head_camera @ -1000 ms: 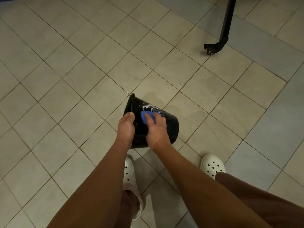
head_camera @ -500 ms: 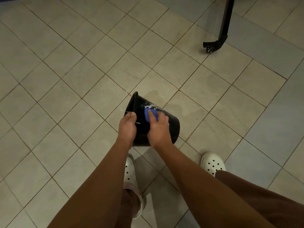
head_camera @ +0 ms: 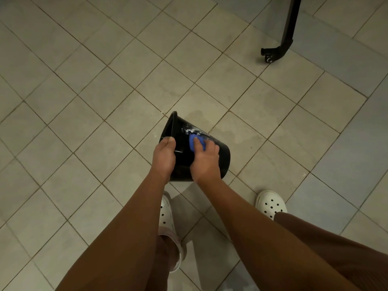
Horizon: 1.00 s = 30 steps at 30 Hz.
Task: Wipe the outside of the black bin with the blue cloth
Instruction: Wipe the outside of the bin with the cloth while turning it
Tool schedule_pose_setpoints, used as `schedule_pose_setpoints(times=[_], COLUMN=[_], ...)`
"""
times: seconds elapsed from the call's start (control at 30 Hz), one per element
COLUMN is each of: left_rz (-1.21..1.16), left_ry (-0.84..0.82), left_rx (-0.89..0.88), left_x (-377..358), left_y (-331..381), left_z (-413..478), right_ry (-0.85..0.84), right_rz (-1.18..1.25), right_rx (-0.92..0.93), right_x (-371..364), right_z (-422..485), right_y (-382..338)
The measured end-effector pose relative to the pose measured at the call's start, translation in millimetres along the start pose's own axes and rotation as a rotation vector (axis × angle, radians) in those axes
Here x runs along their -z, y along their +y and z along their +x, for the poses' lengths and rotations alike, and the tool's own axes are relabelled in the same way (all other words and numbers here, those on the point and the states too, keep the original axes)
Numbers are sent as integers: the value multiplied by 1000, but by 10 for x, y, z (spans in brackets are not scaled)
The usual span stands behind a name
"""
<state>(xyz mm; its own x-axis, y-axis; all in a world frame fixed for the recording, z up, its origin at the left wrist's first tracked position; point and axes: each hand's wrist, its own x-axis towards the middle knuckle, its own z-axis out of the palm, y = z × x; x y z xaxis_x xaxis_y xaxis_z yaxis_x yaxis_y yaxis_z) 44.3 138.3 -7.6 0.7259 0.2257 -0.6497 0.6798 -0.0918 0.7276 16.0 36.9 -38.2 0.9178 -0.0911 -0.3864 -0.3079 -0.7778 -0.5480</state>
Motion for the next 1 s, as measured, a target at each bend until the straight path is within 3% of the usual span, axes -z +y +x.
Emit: schedule_pose_setpoints(times=[0.1, 0.33, 0.57, 0.8, 0.93, 1.0], left_rz=[2, -14, -3, 15, 23, -10], left_ry=[17, -3, 14, -7, -20, -7], left_rx=[13, 13, 38, 18, 66, 153], left_x=[5, 46, 3, 21, 52, 75], left_y=[-11, -17, -3, 23, 56, 106], left_z=[24, 4, -13, -33, -34, -32], right_ry=[26, 16, 28, 23, 14, 63], right_rz=[-16, 1, 25, 24, 12, -6], right_rx=[-64, 207, 53, 227, 157, 206], right_x=[-44, -26, 5, 3, -29, -64], right_z=[-146, -49, -152, 56, 121, 64], right_y=[-107, -204, -275, -148, 47, 91])
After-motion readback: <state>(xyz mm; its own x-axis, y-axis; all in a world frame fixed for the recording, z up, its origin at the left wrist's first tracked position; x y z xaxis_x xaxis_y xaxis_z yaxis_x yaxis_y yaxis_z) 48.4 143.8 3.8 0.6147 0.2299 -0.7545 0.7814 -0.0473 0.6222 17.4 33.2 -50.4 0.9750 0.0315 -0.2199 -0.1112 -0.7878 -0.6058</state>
